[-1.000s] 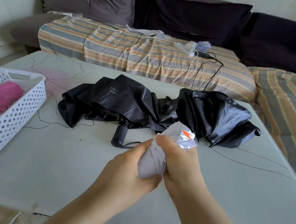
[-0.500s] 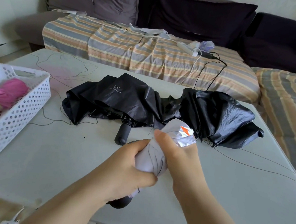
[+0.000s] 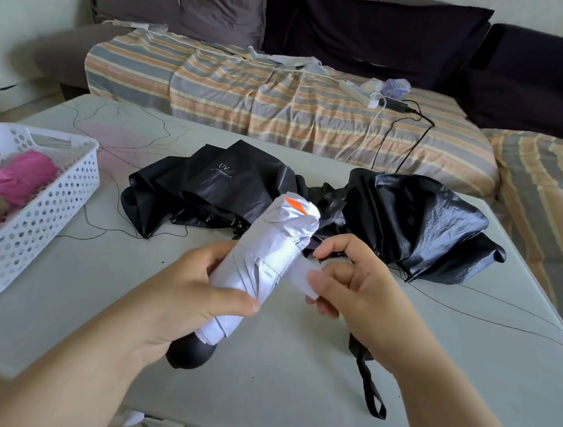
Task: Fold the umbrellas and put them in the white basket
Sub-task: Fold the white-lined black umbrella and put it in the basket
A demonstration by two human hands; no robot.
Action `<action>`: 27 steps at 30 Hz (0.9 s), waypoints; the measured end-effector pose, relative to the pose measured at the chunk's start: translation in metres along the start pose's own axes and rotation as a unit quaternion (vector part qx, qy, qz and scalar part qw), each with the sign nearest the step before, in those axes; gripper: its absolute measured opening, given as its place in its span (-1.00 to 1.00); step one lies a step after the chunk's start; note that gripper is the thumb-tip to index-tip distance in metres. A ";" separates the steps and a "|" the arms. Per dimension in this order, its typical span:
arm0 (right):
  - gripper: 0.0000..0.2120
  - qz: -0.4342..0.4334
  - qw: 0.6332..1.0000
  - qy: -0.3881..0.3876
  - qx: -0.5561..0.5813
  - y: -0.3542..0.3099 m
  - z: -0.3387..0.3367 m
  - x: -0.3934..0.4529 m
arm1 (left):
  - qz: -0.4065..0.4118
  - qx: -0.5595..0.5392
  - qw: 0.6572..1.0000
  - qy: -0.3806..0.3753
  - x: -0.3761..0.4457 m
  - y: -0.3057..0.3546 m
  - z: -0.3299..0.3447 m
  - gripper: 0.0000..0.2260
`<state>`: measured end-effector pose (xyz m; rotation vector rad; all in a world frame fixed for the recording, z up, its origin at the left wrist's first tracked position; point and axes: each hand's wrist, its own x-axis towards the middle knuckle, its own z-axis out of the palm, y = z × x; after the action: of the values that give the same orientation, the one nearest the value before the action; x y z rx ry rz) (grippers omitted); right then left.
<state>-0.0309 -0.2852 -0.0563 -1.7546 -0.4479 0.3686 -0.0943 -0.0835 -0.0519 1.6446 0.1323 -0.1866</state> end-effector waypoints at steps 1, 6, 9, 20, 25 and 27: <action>-0.84 -0.011 1.000 -0.020 0.013 0.000 -0.002 0.000 | -0.002 -0.002 1.000 -0.004 0.000 0.000 -0.002 -0.51; -0.68 -0.052 0.994 -0.084 -0.049 -0.002 -0.006 -0.004 | -0.010 -0.038 0.998 -0.049 -0.004 0.005 -0.007 -0.63; -0.75 -0.113 0.985 0.018 -0.127 -0.005 -0.003 -0.002 | -0.020 -0.064 0.994 -0.082 -0.007 0.008 -0.010 -0.71; -0.91 -0.080 0.978 -0.037 -0.190 -0.011 -0.016 -0.013 | -0.058 -0.063 0.996 -0.040 -0.002 0.004 -0.006 -0.61; -0.93 -0.068 0.963 -0.078 -0.247 -0.019 -0.024 -0.021 | -0.083 -0.092 0.991 -0.041 -0.002 0.002 -0.006 -0.59; -0.94 -0.069 0.959 -0.072 -0.266 -0.023 -0.020 -0.023 | -0.085 -0.093 0.991 -0.052 -0.004 0.001 -0.008 -0.60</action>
<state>-0.0442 -0.3084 -0.0288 -2.2090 -0.8285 0.2915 -0.0975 -0.0757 -0.0499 1.4355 0.2039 -0.3789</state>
